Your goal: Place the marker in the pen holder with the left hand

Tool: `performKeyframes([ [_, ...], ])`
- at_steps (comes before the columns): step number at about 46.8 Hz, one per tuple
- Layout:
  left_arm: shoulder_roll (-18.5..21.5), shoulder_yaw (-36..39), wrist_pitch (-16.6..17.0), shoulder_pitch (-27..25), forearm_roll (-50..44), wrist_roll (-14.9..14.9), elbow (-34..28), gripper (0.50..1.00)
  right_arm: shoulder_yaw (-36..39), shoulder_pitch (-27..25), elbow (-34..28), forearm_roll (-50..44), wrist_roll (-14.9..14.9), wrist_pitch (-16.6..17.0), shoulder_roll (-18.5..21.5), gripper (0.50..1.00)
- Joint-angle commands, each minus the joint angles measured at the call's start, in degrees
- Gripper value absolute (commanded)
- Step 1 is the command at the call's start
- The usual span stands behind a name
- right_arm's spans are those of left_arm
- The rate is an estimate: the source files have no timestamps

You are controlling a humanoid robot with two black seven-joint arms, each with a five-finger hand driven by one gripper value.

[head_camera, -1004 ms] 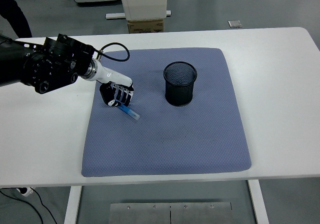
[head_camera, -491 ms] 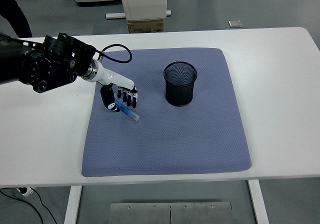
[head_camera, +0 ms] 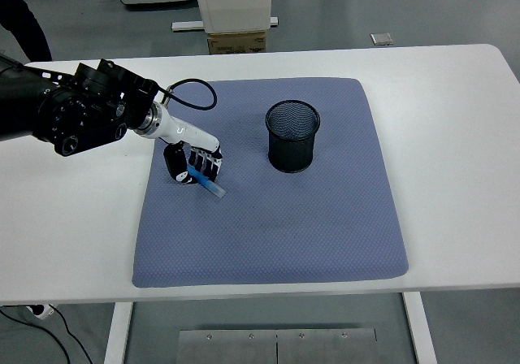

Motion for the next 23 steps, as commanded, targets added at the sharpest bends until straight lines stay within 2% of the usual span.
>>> performKeyframes([
  [1,0.0,0.0,0.0,0.1,0.0,0.0,0.0,0.563,0.0,-0.1,0.0,0.0,0.0,0.0,0.0,1.0],
  [10,0.0,0.0,0.0,0.1,0.0,0.0,-0.1,0.558,0.0,0.0,0.0,0.0,0.0,0.0,0.0,1.0],
  [17,0.0,0.1,0.0,-0.3,0.0,0.0,0.0,0.5,0.0,-0.1,0.0,0.0,0.0,-0.1,0.0,1.0],
  [23,0.1,0.1,-0.1,-0.6,0.0,0.0,-0.1,0.5,0.0,0.0,0.0,0.0,0.0,0.0,0.0,1.0],
])
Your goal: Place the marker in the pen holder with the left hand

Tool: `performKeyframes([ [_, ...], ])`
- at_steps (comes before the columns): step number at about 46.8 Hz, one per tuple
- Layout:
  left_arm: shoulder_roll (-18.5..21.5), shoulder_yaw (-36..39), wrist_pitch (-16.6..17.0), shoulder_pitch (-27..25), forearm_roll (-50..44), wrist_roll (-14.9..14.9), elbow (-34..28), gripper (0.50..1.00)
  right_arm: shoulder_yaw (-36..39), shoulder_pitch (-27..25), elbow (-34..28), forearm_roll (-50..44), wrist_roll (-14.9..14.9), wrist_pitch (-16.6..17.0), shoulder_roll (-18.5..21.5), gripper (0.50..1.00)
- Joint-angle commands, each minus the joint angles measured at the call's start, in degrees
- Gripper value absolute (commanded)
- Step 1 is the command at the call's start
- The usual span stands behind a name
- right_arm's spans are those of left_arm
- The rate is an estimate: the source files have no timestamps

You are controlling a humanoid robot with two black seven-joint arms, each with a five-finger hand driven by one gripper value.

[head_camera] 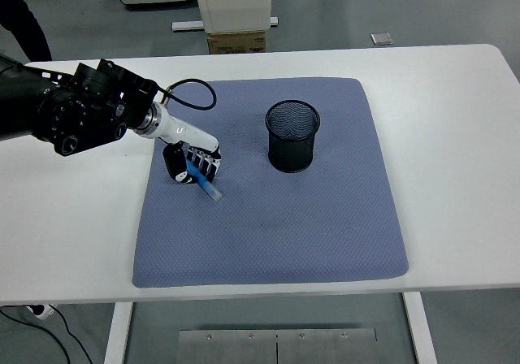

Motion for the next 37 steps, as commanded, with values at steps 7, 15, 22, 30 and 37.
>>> performKeyframes([
  [7,0.2,0.0,0.0,-0.6,-0.1,-0.3,0.0,0.5,0.0,0.0,0.0,0.0,0.0,0.0,0.0,1.0],
  [15,0.4,-0.1,-0.1,-1.2,-0.8,-0.5,0.0,0.5,0.0,0.0,0.0,0.0,0.0,0.0,0.0,1.0],
  [22,1.7,-0.3,-0.1,-1.9,-1.1,-0.5,0.0,0.5,0.0,0.0,0.0,0.0,0.0,0.0,0.0,1.0],
  [30,1.7,-0.6,-0.1,-2.3,-1.9,-1.1,0.0,0.5,0.0,0.0,0.0,0.0,0.0,0.0,0.0,1.0],
  [37,1.8,-0.6,-0.3,-3.0,-5.7,-1.6,0.0,0.5,0.0,0.0,0.0,0.0,0.0,0.0,0.0,1.0],
])
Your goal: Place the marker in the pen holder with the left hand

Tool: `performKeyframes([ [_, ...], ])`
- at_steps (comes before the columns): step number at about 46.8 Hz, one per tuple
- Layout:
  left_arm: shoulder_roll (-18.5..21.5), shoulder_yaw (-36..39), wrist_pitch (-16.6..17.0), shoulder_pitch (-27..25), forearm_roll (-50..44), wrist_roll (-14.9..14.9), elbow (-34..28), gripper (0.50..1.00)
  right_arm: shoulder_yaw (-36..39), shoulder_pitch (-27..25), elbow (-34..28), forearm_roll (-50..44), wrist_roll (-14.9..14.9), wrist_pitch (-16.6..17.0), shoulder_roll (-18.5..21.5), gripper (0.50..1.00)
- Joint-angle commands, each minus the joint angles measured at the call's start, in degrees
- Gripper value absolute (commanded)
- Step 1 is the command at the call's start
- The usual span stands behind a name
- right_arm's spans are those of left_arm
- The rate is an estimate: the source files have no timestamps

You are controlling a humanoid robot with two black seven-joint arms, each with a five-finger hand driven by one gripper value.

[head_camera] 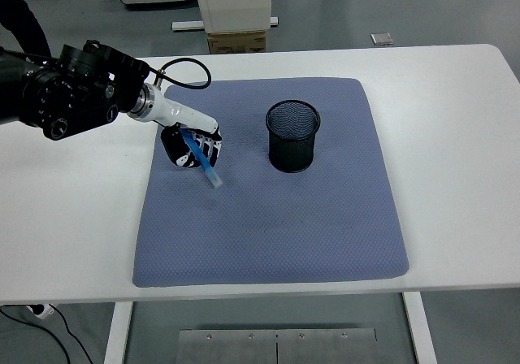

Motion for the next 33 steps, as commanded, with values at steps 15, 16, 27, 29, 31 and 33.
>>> performKeyframes([
  [15,0.5,-3.1,-0.8,-3.6,-6.7,-0.3,0.0,0.5,0.0,-0.1,0.0,0.0,0.0,0.0,0.0,1.0],
  [16,0.5,-3.3,-1.2,-3.7,-7.3,-0.5,0.0,0.5,0.0,0.0,0.0,0.0,0.0,0.0,0.0,1.0],
  [27,0.2,-6.0,-3.1,-3.7,-13.1,-0.4,-0.1,0.5,0.0,0.0,0.0,0.0,0.0,0.0,0.0,1.0],
  [29,0.2,-6.6,-3.2,-3.7,-13.8,-0.4,-0.1,0.5,0.0,0.0,0.0,0.0,0.0,0.0,0.0,1.0],
  [31,0.1,-7.5,-3.6,-3.7,-14.5,-0.4,-0.1,0.5,0.0,0.0,0.0,0.0,0.0,0.0,0.0,1.0],
  [33,0.1,-7.9,-3.9,-3.7,-14.8,-0.4,-0.1,0.5,0.0,-0.1,0.0,0.0,0.0,0.0,0.0,1.0],
])
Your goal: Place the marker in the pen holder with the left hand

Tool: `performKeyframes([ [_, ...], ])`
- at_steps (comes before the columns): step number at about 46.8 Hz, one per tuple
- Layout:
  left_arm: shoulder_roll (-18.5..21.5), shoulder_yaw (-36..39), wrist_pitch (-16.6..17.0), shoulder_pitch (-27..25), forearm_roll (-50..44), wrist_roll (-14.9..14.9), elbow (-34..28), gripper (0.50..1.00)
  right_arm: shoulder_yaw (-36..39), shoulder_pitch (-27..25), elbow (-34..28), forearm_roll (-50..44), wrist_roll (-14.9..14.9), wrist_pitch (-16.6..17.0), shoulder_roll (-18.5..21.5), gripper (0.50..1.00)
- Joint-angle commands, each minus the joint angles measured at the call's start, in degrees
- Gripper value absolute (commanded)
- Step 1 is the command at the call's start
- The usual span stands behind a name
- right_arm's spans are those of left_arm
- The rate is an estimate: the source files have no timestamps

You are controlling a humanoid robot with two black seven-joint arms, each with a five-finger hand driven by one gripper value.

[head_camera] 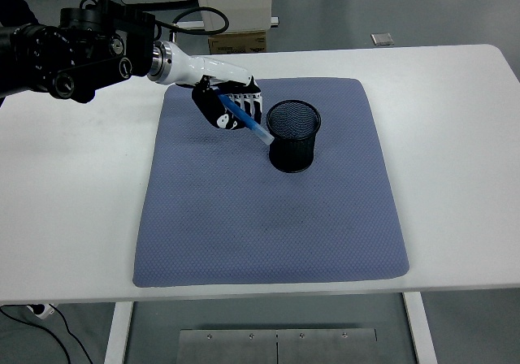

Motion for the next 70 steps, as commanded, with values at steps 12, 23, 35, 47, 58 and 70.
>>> performKeyframes([
  [12,-2.1,-4.9,-0.5,0.9,-7.4,0.0,0.1,0.5,0.0,0.0,0.0,-0.1,0.0,0.0,0.0,1.0],
  [23,-4.2,-9.4,-0.3,3.6,-12.1,0.1,0.1,0.5,0.0,0.0,0.0,0.0,0.0,-0.1,0.0,1.0],
  [35,-5.7,-11.0,0.2,7.2,-17.8,0.1,1.0,0.5,0.0,0.0,0.0,0.0,0.0,0.0,0.0,1.0],
  [47,-7.1,-14.7,0.2,13.5,-19.8,-0.2,4.9,0.5,0.0,0.0,0.0,0.0,0.0,0.0,0.0,1.0],
  [58,-8.2,-16.8,0.3,16.5,-23.4,-0.2,6.0,0.5,0.0,0.0,0.0,0.0,0.0,0.0,0.0,1.0],
  [70,-9.6,-17.0,0.5,17.4,-28.6,-1.0,6.3,0.552,0.0,-0.1,0.0,0.0,0.0,0.0,0.0,1.0],
])
